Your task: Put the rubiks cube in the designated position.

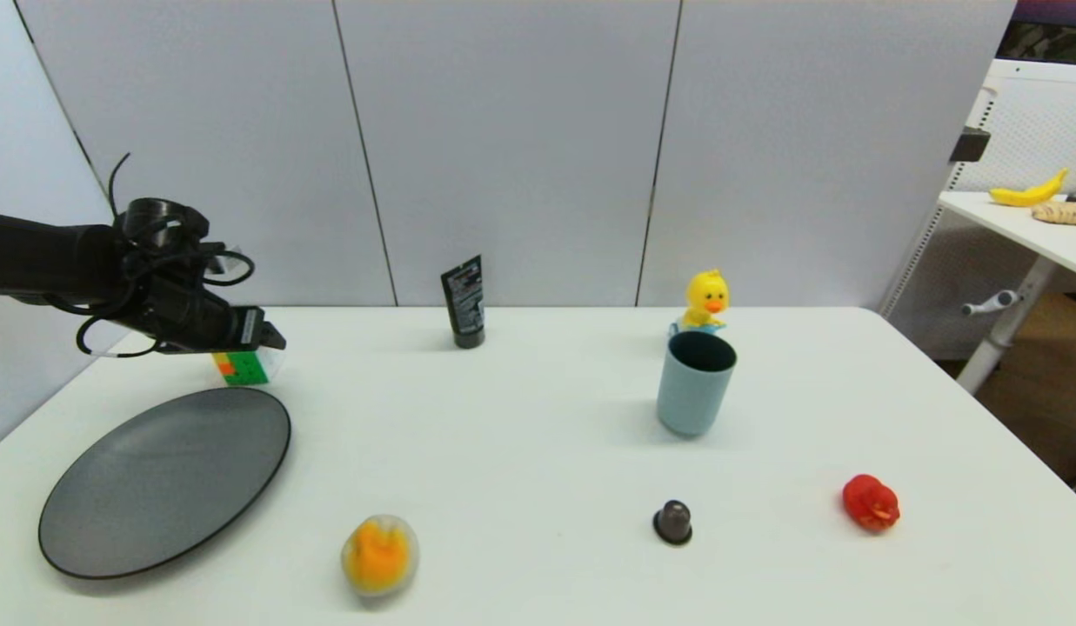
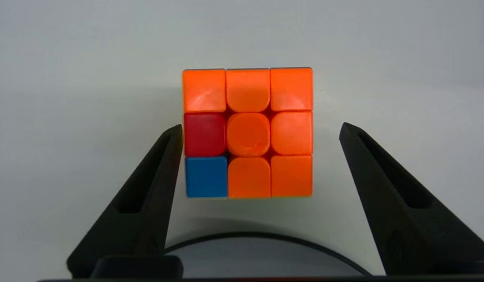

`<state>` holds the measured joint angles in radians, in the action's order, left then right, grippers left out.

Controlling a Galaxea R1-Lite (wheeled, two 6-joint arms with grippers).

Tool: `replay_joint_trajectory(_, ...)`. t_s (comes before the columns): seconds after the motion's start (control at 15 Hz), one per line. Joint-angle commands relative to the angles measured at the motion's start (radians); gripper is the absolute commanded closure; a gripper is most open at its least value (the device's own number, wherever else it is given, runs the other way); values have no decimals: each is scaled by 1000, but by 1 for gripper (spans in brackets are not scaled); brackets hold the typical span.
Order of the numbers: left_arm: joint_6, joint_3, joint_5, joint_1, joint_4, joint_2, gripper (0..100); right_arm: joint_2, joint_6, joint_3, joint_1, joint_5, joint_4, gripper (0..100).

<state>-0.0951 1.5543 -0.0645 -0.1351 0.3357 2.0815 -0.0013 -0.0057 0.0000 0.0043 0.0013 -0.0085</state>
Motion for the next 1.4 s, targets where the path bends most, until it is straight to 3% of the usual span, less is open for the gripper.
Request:
replay_joint_trajectory(0.07, -2, -13, -5, 28, -9, -198, 0, 1, 0, 0, 0, 0, -1, 0)
replay_joint_trajectory(0.2, -8, -59, -8, 38, -38, -330, 0, 1, 0, 0, 0, 0, -1, 0)
replay_joint_trajectory(0.33, -9, -177, -8, 61, -173, -460, 0, 1, 0, 0, 0, 0, -1, 0)
replay_joint_trajectory(0.6, -29, -583, -6, 129, -515, -788, 0, 1, 0, 0, 0, 0, -1, 0)
replay_joint_trajectory(0.8, -114, -873, -6, 143, -647, -991, 0, 1, 0, 0, 0, 0, -1, 0)
replay_joint_trajectory(1.4, -149, -1293, 0, 143, -649, -1503, 0, 1, 0, 0, 0, 0, -1, 0)
